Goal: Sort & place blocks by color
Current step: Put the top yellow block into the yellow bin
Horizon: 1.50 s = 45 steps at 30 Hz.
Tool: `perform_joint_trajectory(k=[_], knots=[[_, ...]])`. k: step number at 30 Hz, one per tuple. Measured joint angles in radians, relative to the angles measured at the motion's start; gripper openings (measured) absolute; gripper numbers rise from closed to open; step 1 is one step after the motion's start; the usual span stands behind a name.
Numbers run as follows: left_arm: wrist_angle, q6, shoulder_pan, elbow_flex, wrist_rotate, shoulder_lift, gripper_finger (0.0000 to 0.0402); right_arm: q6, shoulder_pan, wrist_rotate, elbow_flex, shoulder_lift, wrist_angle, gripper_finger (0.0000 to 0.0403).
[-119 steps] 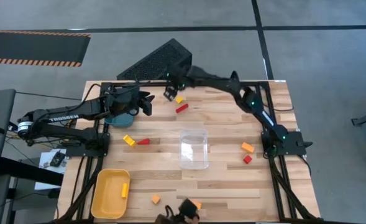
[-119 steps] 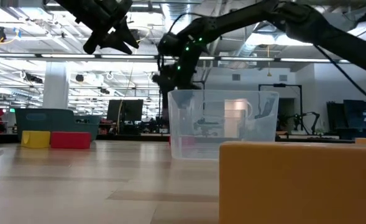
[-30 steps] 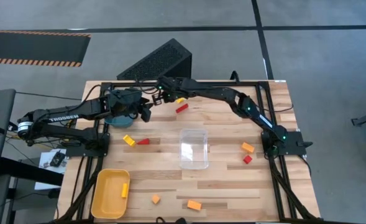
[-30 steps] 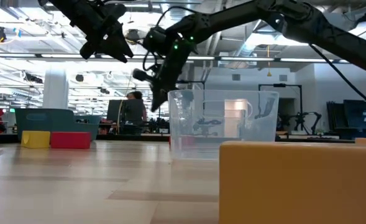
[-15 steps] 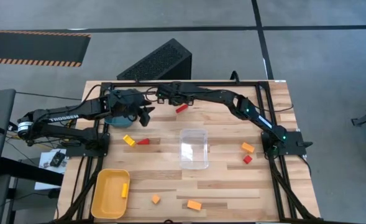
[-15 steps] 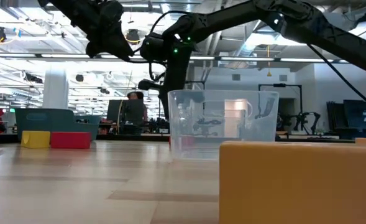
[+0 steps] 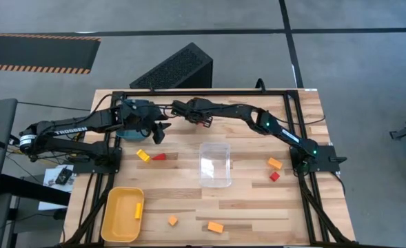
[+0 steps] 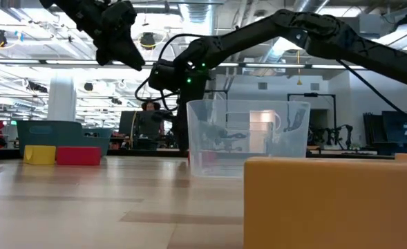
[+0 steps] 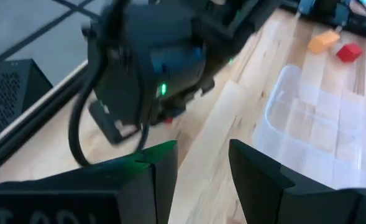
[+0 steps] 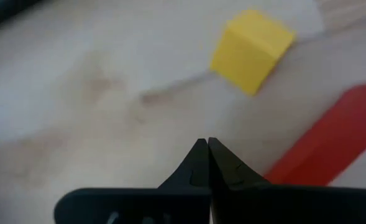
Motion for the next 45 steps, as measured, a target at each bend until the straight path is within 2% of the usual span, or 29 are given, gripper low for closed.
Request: perform_joint_trajectory(k=[5,13,17,19,28,45], knots=[[-0.019,0.025,0.000,0.000,0.000,0.000,0.0133,0.128,-0.007,0.028,0.000,0.000,-0.004,0.0004],[-0.023,0.016,0.000,0.000,0.018,0.000,0.0133,0.317,0.019,0.156,0.000,0.021,0.021,0.0004],[-0.043,0.015,0.000,0.000,0.018,0.000,0.0133,0.516,0.044,0.283,0.000,0.021,0.075,0.0008],[-0.055,0.015,0.000,0.000,0.017,0.000,0.0133,0.524,0.044,0.323,0.000,0.020,0.089,0.0009],[-0.065,0.015,0.000,0.000,0.015,0.000,0.0133,0.614,0.017,0.302,0.000,0.020,0.058,0.0011],[-0.077,-0.006,0.000,0.000,0.014,0.000,0.0133,0.644,0.017,0.320,0.000,0.020,0.028,0.0028]])
